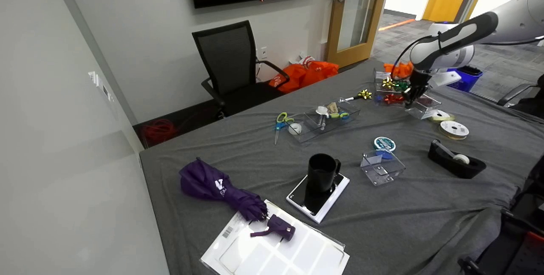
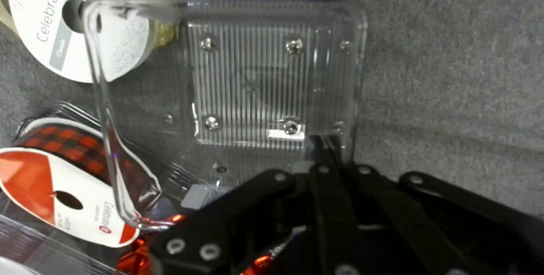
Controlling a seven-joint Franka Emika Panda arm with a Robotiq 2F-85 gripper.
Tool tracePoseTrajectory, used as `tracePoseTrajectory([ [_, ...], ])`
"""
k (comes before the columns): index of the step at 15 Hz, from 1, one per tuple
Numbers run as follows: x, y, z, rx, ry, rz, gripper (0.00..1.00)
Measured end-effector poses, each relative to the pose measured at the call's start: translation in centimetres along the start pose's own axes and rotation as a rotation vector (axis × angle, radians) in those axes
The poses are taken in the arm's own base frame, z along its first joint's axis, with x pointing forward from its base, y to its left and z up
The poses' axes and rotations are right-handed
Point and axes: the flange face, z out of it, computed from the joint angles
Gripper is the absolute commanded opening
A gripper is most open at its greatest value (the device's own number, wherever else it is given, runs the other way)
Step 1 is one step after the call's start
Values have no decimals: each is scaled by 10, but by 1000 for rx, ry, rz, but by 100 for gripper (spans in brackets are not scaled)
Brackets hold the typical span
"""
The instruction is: Stack up the transparent containers
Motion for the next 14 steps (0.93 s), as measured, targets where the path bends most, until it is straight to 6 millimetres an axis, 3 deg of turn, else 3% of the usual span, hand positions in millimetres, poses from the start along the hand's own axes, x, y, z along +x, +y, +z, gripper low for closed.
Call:
tracePoseTrajectory([
  [5,-14,-25,-15,-1,-22,25,3],
  [14,-19,-32,-12,-7,-32,10,1],
])
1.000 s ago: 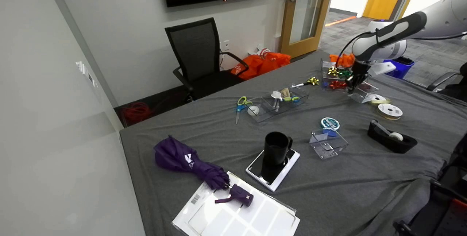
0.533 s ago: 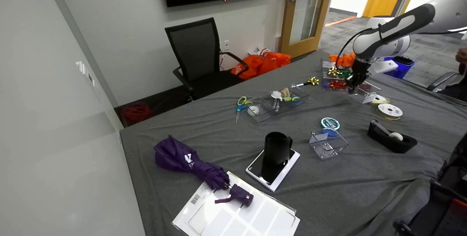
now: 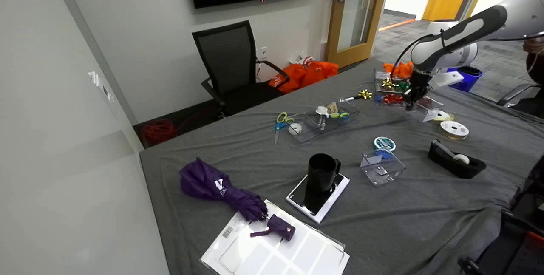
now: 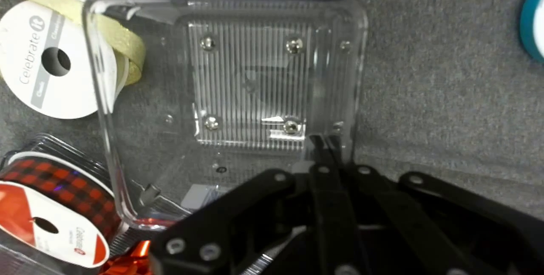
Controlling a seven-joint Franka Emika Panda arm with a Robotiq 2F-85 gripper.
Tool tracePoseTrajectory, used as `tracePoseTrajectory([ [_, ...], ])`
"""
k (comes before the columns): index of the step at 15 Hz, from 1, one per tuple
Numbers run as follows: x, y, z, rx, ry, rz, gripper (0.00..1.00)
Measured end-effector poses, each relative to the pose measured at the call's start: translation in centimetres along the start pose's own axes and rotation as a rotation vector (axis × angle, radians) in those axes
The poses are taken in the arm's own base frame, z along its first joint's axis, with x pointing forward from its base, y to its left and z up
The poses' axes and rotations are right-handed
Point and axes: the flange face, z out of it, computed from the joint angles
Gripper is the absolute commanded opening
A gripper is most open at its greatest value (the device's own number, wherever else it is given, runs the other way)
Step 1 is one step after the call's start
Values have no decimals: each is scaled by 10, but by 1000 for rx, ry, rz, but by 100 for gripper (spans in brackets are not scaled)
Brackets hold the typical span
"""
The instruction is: Stack up the transparent containers
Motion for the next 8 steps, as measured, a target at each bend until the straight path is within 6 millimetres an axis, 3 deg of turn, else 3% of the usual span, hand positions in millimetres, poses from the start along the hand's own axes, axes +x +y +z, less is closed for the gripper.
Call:
tracePoseTrajectory([
  [3,-10,-33,15,-48,-5,-66,1],
  [8,-41,-122,42,-100,-12,-105,1],
])
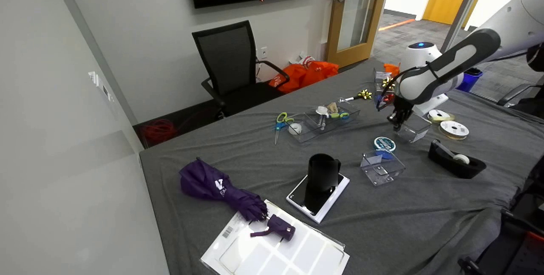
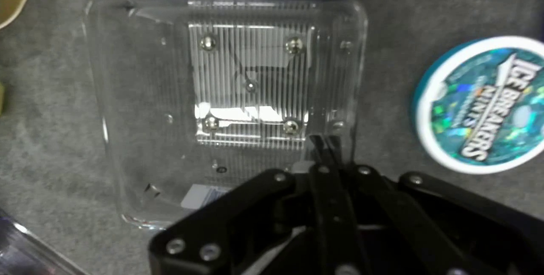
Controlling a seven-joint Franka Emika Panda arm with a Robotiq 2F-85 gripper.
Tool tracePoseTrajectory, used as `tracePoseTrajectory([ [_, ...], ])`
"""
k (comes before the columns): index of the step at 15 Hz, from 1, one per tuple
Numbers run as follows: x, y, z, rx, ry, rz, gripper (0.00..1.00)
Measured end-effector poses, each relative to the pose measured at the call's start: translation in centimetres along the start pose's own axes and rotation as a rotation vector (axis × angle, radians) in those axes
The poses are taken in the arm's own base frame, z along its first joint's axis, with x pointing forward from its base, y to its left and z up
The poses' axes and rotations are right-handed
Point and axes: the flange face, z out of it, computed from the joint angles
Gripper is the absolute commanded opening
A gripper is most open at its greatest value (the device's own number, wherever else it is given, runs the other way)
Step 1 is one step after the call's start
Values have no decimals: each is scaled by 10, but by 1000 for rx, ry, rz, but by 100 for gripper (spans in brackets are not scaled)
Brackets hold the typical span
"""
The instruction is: Stack up the transparent containers
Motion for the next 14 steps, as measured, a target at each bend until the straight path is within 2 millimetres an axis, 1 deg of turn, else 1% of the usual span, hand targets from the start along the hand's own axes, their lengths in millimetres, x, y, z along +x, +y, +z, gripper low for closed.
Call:
tracePoseTrajectory([
  [1,-5,-18,0,4,2,0,1],
  [3,-18,-47,-6,16,22,-7,1],
  [5,-32,-65,-18,32,48,-20,1],
  [7,-47,-73,-34,46,73,-23,1],
  [10,-64,-76,-57,61,100,-13,1],
  [12,-73,-80,-69,79,111,3,1],
  [14,-81,-90,-77,114,116,31,1],
])
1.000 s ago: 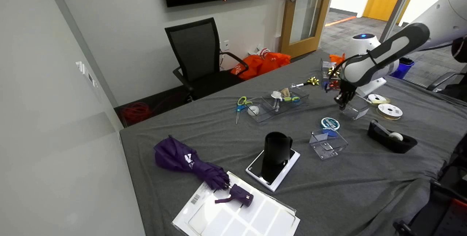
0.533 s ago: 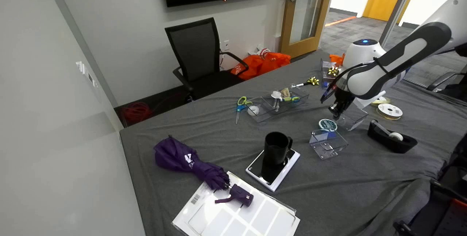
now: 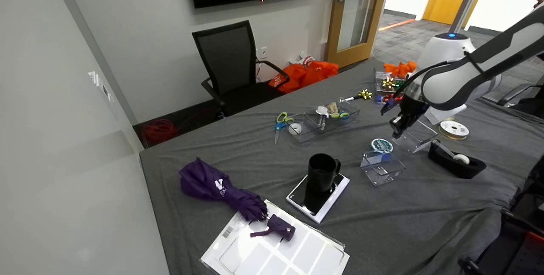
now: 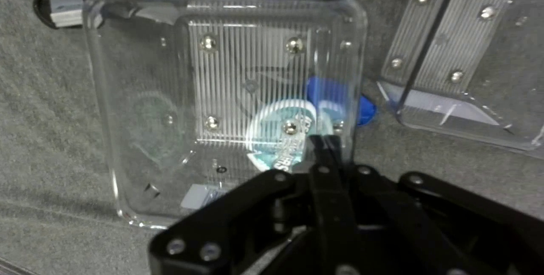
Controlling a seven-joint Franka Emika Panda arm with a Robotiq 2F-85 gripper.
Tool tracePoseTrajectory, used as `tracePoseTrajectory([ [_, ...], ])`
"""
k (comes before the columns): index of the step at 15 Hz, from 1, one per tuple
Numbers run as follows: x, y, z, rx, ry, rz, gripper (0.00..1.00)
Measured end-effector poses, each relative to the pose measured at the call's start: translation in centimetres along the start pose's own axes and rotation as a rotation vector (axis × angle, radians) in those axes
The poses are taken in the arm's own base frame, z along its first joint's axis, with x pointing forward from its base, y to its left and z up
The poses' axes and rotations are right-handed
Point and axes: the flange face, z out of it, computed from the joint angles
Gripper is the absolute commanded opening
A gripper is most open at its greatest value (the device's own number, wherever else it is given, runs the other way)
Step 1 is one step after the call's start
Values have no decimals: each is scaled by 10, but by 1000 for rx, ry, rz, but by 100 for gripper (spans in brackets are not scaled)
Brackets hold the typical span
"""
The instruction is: Stack up the transparent containers
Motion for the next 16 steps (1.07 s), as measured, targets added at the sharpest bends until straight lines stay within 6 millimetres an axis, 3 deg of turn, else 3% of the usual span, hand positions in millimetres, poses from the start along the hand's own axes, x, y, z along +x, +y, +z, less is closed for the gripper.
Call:
tracePoseTrajectory([
  [4,-10,-31,-10,67,4,38,3],
  [11,-11,-34,-11,74,4,48,1],
  [16,-12,-67,-19,165,14,122,1],
])
